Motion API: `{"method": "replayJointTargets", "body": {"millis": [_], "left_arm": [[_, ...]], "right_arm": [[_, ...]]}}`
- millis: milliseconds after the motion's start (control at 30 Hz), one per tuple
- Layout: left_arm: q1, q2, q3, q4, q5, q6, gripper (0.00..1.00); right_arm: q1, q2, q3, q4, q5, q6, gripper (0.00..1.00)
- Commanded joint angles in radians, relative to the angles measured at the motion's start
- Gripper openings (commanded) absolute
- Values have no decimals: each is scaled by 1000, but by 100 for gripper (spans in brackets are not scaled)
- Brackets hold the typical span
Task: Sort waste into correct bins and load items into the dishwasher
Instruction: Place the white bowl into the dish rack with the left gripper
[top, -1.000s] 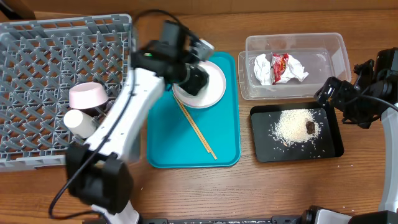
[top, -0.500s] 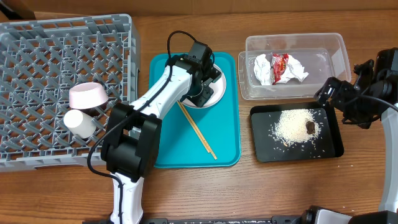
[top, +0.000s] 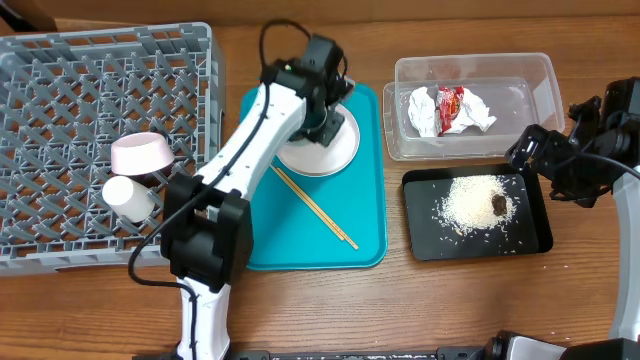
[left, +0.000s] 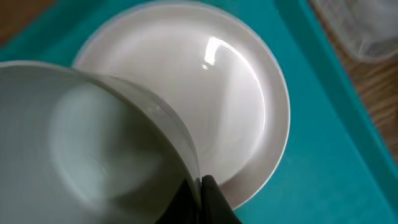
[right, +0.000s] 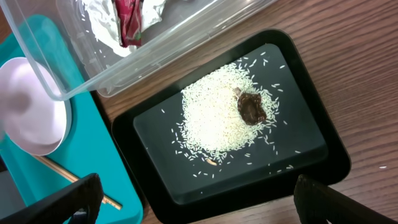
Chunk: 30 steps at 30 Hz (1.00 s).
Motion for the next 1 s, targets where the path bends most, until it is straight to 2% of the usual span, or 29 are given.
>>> {"method": "replayJointTargets", "body": {"millis": [0, 267, 367, 500, 800, 967], "left_arm": [[79, -96, 99, -14, 76, -59, 4], [460, -156, 117, -16, 630, -57, 4], [580, -154, 117, -7, 760, -57, 4], [696, -114, 116, -16, 900, -31, 4], [824, 55, 116, 45, 1167, -31, 4], [855, 123, 116, 66, 1186, -32, 4]], "right_arm": [[1, -11, 8, 5, -7, -4, 100], [1, -11, 8, 5, -7, -4, 100], [1, -11, 8, 5, -7, -4, 100], [1, -11, 8, 5, -7, -4, 100], [1, -11, 8, -1, -7, -4, 100], [1, -11, 8, -11, -6, -4, 100]]}}
